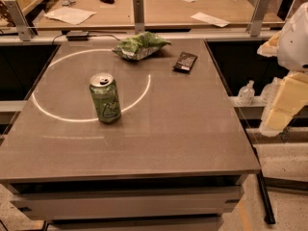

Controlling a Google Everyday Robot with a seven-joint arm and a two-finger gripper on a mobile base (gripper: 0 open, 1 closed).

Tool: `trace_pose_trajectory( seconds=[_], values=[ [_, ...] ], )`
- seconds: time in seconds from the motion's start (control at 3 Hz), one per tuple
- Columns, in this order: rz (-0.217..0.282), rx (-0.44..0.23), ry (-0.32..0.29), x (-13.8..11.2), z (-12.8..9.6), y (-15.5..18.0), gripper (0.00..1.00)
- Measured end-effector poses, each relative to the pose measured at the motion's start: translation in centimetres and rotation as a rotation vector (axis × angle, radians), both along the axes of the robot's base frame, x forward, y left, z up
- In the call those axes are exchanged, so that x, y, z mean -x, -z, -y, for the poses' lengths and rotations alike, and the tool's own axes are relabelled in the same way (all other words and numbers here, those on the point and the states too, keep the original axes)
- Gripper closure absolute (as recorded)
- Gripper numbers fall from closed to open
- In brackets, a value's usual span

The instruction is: Move green can near green jalapeno chip bag

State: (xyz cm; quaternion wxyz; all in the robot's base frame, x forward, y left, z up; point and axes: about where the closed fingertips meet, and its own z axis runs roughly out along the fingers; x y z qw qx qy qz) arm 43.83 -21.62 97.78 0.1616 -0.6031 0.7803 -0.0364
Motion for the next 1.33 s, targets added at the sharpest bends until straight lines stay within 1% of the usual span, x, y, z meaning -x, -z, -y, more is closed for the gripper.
trace_pose_trajectory(
  seconds=[0.33,0.67,1.0,1.33],
  values=[
    [0.000,0.000,0.000,0.0,0.0,0.0,0.00],
    [0.001,-0.076,0.013,0.1,0.3,0.0,0.00],
    [0.026,-0.261,0.056,-0.4,3.3,2.3,0.00],
    [0.109,-0.478,0.048,-1.1,5.8,4.3,0.00]
  ],
)
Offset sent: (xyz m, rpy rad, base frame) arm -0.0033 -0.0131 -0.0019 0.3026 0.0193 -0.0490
